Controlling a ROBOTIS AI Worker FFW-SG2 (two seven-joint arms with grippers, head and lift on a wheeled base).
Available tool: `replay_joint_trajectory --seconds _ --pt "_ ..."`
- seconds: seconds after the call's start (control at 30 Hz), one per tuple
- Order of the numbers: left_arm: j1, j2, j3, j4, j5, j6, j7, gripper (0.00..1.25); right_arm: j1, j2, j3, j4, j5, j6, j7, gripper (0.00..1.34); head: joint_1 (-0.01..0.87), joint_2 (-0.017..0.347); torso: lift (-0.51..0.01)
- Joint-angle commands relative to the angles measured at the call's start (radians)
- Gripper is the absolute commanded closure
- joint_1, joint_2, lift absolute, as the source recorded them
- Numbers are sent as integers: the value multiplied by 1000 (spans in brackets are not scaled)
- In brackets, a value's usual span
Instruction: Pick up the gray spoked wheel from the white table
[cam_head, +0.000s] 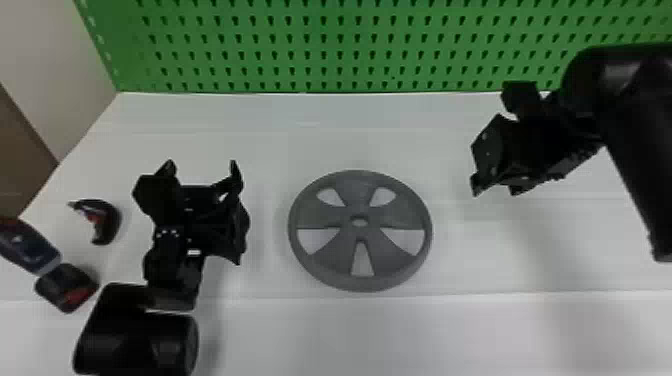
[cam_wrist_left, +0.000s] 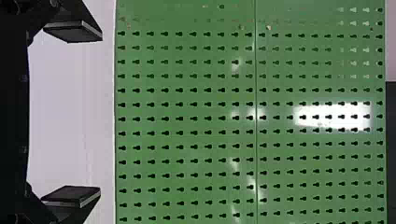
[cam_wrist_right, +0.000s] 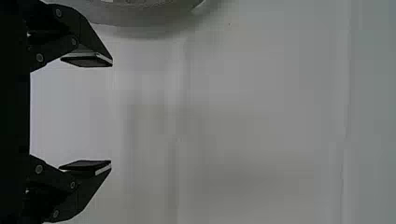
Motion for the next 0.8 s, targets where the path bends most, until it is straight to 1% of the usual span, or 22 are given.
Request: replay_joint_trajectory --seconds 0.0,0.17,0.37,0.47,0.67,0.77 --pt "2 2 0 -2 2 0 0 124 0 -7 13 5 -13 4 0 498 806 44 -98" --pt "2 2 0 -2 2 0 0 124 0 -9 15 6 -13 4 0 498 806 44 -98" --pt "0 2 0 -2 2 0 0 124 -6 -10 41 6 -24 4 0 496 806 44 -98" --pt "0 2 0 -2 2 0 0 124 -9 -10 66 8 -36 4 0 495 806 44 -98" --pt "-2 2 0 -2 2 0 0 124 -20 -9 135 8 -93 4 0 495 806 44 -98" --pt "-2 2 0 -2 2 0 0 124 -28 -9 190 6 -136 4 0 495 806 44 -98"
